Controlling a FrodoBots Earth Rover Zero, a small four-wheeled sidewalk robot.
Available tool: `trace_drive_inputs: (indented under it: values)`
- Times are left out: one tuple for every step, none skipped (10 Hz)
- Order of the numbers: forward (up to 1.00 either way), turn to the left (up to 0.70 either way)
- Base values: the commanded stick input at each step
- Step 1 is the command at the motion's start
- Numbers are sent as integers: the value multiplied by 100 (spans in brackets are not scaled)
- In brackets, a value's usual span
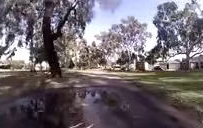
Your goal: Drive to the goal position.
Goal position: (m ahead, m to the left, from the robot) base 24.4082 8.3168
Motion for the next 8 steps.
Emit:
trace_drive_inputs:
  values:
    - [100, 0]
    - [100, 0]
    - [100, 0]
    - [100, 0]
    - [100, 0]
    - [100, 0]
    - [100, 0]
    - [100, 0]
